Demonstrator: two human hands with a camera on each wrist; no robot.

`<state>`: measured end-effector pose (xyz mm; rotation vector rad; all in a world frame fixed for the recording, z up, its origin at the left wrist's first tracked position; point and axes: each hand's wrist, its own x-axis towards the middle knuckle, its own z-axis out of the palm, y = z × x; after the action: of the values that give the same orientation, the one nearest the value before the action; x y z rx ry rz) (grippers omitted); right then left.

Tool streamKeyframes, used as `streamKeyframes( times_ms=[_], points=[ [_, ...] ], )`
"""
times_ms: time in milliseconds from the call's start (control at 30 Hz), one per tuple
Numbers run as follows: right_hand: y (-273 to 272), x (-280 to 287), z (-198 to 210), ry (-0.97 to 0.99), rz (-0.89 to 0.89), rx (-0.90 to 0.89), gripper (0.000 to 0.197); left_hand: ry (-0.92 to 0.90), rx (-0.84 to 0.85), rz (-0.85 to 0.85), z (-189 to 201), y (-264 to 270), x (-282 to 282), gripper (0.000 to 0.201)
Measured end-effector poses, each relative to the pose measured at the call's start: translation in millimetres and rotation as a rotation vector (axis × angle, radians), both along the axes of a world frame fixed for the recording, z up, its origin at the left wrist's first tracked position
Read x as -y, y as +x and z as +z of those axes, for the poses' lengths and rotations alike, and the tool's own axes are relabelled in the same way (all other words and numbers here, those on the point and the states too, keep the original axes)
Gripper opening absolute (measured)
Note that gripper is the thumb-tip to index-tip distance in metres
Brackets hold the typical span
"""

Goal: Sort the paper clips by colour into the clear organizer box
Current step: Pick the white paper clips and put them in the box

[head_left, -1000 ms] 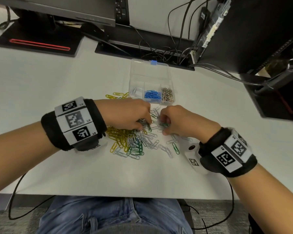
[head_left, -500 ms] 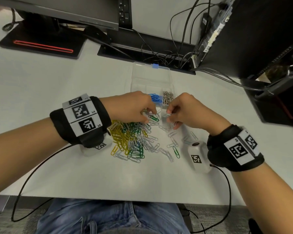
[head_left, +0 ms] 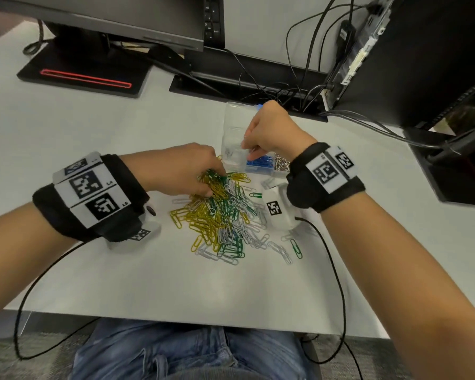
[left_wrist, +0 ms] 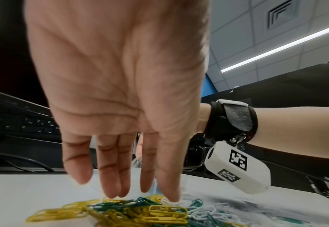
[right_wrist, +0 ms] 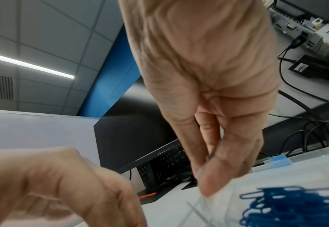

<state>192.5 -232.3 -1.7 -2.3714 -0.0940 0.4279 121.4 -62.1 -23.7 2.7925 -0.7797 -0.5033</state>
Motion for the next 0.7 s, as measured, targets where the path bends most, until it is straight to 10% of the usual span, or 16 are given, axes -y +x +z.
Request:
streamKeyframes(
  times_ms=[233, 467, 700],
  points=[
    [-15.9, 7.3, 10.7, 0.003, -0.001, 0.135, 0.016, -0.024, -0.027, -0.065, -4.8, -4.5, -8.1, 0.055],
    [-75.5, 26.0, -6.0, -0.346, 0.681, -0.035, 0.036, 0.152, -0.020, -0.182, -12.6, -10.8, -5.4, 0.056],
    [-82.4, 51.1, -7.1, -0.319, 0.540, 0.101, 0.025, -0.018, 0.037, -0.136, -3.7, -14.5, -1.5, 0.046]
  ],
)
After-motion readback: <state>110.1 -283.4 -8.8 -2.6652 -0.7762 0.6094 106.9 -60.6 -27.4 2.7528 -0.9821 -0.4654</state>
